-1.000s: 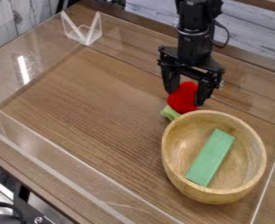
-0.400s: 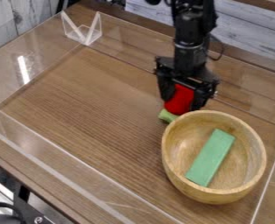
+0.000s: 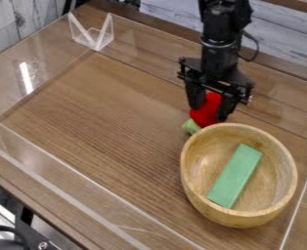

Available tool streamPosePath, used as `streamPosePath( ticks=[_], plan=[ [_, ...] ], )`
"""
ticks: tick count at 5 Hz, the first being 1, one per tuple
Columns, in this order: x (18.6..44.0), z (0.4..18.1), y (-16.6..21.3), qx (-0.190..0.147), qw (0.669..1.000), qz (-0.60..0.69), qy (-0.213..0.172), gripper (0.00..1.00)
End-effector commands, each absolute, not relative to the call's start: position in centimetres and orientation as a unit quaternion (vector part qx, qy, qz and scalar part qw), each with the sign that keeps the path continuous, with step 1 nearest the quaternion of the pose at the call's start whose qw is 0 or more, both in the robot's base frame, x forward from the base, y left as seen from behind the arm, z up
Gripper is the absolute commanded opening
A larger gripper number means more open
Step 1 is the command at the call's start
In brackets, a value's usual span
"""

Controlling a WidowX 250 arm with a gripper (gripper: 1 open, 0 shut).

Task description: Move the red object to the left side of the table

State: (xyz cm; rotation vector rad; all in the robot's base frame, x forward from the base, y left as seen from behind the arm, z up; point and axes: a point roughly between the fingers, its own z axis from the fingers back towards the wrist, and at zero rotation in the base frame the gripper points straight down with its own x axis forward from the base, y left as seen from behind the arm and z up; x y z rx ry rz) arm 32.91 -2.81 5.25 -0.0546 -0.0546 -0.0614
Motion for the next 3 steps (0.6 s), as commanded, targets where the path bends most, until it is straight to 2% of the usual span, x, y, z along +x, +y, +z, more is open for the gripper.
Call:
streamPosePath(
  ticks=[1, 2, 3],
  plan=[
    [33.1, 7.4, -1.7, -0.028, 0.996, -0.049, -0.068, 0.0],
    [32.7, 9.6, -0.9, -0.023, 0.995, -0.038, -0.093, 0.0],
    [31.8, 12.2, 1.5, -0.011, 0.992, -0.016, -0.122, 0.0]
  ],
)
